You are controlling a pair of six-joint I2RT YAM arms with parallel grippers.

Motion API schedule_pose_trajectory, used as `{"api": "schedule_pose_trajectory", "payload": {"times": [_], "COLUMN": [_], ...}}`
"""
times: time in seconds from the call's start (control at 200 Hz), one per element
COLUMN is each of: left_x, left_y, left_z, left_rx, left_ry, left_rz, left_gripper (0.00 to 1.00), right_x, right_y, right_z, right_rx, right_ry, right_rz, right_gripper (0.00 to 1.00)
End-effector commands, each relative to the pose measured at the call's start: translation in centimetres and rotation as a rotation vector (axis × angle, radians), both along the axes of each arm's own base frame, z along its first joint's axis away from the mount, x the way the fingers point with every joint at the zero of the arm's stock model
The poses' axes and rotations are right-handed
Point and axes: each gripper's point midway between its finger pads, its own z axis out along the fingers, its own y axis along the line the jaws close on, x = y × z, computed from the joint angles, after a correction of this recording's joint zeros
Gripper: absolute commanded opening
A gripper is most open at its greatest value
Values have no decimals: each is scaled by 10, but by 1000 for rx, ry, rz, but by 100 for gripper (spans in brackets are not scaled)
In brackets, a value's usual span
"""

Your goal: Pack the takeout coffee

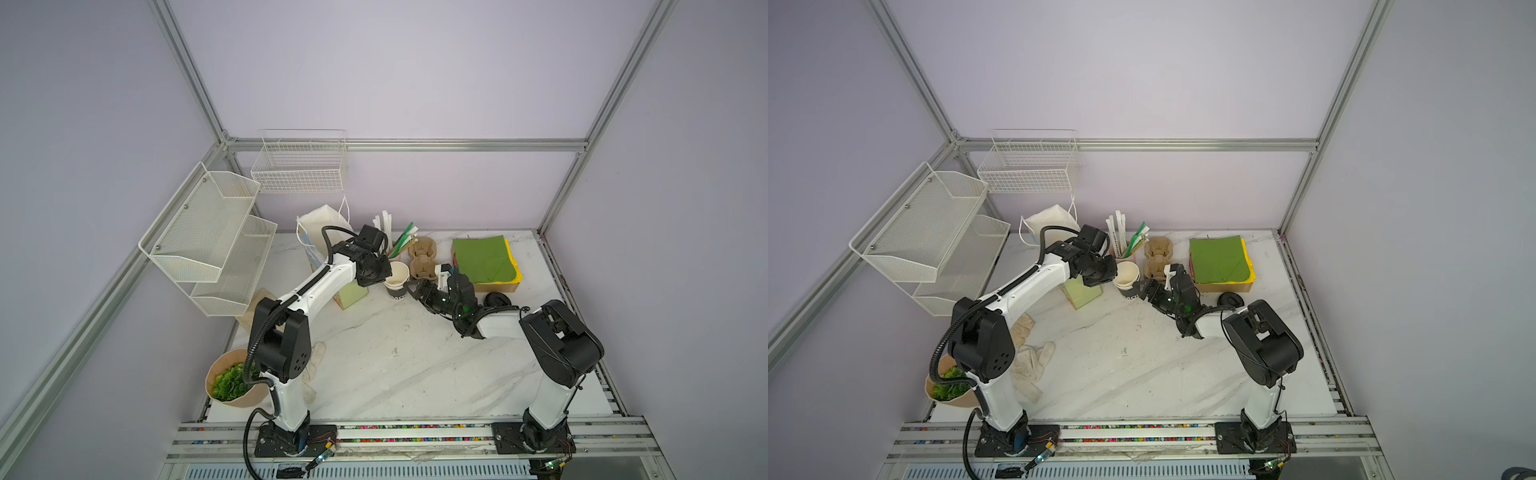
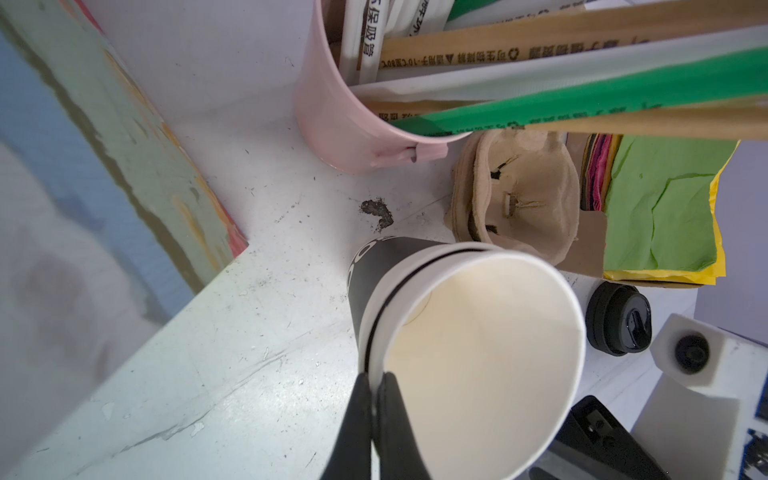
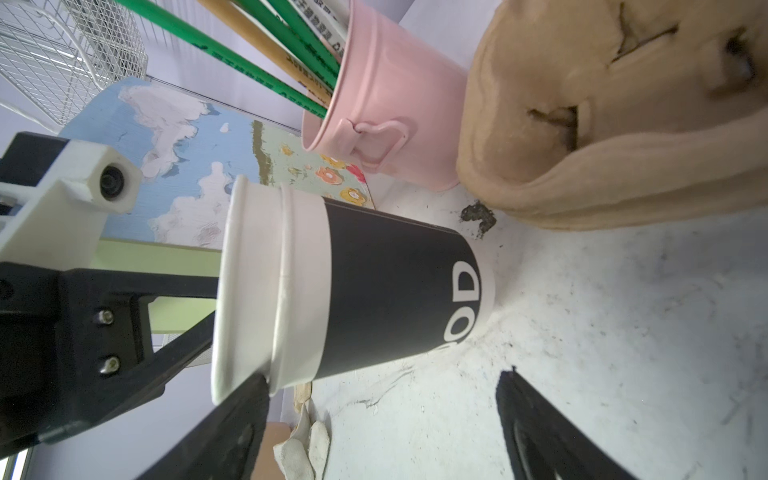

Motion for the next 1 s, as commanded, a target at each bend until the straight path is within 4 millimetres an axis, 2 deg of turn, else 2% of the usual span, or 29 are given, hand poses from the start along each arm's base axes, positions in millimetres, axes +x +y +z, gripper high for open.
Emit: {"api": "schedule_pose_trajectory", "payload": {"times": [0.0,0.49,0.995], "left_x": [-8,-8,-6], "left_y": [-4,-7,-6], "left_z": [13,23,33], "left_rx": [-64,-104,-167], "left_ry": [-13,-43,-67], "left_rz": [-2,3,31], "left_gripper": [0,0,0], "right_x": [6,12,16], "right_y": [5,6,1], "right_z": [3,-15,-22], "right_rx": [7,-30,-116], "right_ry": [-3,30,51], "right_rz": [-12,-30,-49], "right_gripper": [89,88,87]}}
